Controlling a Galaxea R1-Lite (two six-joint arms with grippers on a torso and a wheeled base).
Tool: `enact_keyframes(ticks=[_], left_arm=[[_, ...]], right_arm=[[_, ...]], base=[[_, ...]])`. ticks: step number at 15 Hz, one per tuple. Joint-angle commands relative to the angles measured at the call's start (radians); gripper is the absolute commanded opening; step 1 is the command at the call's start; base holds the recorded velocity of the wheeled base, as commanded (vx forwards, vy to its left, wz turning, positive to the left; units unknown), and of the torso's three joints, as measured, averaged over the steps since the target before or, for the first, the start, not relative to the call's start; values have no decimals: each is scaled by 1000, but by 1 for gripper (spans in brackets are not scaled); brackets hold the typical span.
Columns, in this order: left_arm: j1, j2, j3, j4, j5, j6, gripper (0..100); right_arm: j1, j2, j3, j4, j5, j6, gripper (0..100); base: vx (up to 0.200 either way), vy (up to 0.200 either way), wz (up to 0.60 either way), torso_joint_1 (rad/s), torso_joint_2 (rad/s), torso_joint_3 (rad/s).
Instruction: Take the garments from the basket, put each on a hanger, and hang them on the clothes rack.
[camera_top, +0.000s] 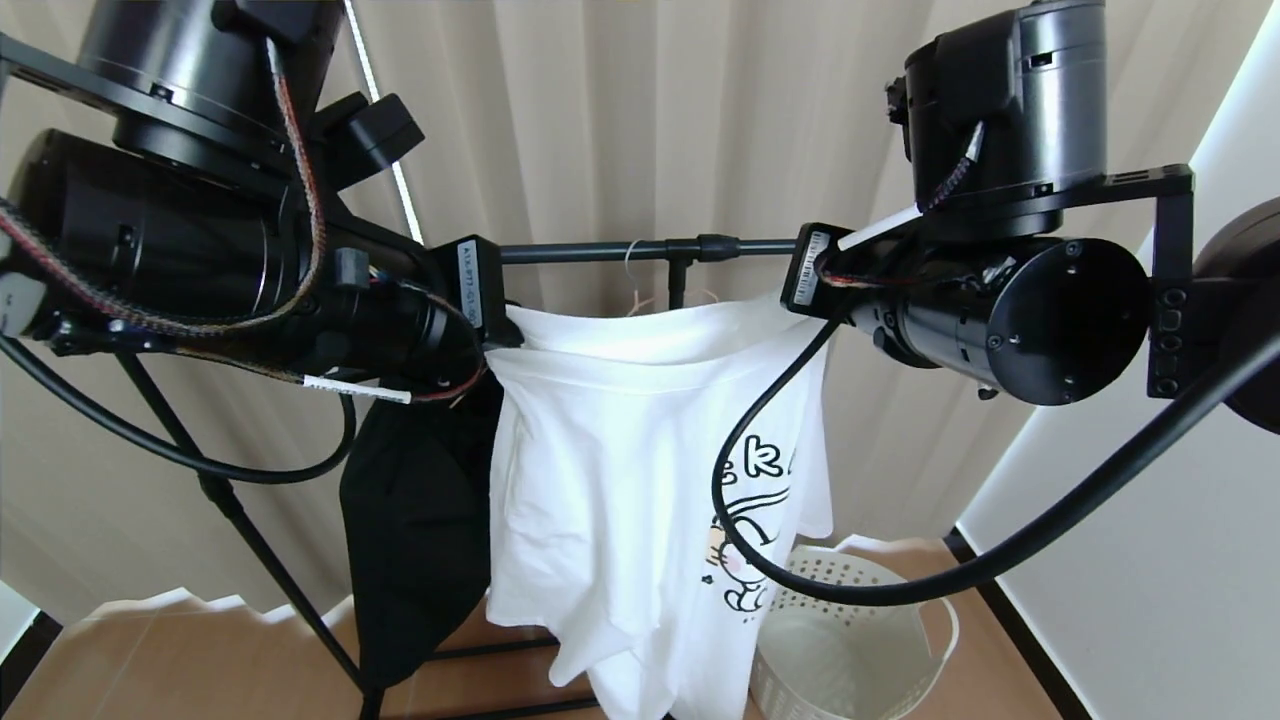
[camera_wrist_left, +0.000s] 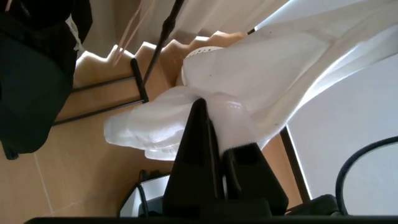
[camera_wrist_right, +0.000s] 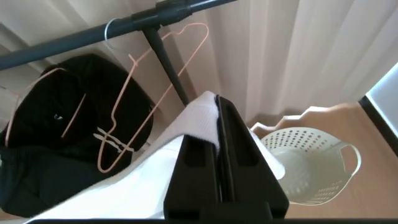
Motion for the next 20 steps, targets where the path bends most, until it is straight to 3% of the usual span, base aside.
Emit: enact_keyframes(ticks=[1, 3, 4, 5, 6, 11, 14, 16, 20], left_arm=[[17, 12, -3, -54, -3, 51, 0], [42, 47, -6, -129, -11, 129, 0], [60, 72, -23, -174, -45, 212, 0], [60, 72, -23, -174, -45, 212, 0], [80, 104, -75, -212, -141, 230, 0], [92, 190, -222, -226, -244, 230, 0], [89, 225, -262, -263, -284, 227, 0], [82, 241, -259, -313, -296, 224, 0], [60, 241, -259, -325, -296, 222, 0]], right_arm=[[2, -48, 37, 41, 0, -64, 0], [5, -91, 72, 85, 1, -112, 0], [38, -131, 101, 149, 1, -148, 0], [38, -131, 101, 149, 1, -148, 0], [105, -168, 123, 232, 9, -161, 0], [265, -168, 136, 310, 127, -153, 0], [340, -128, 136, 298, 165, -93, 0], [400, -99, 117, 295, 240, -35, 0], [452, 18, 75, 195, 251, 94, 0]], base=[[0, 0, 0, 0, 0, 0], [0, 0, 0, 0, 0, 0], [0, 0, 0, 0, 0, 0], [0, 0, 0, 0, 0, 0], [0, 0, 0, 0, 0, 0], [0, 0, 0, 0, 0, 0], [0, 0, 0, 0, 0, 0], [0, 0, 0, 0, 0, 0], [0, 0, 0, 0, 0, 0]])
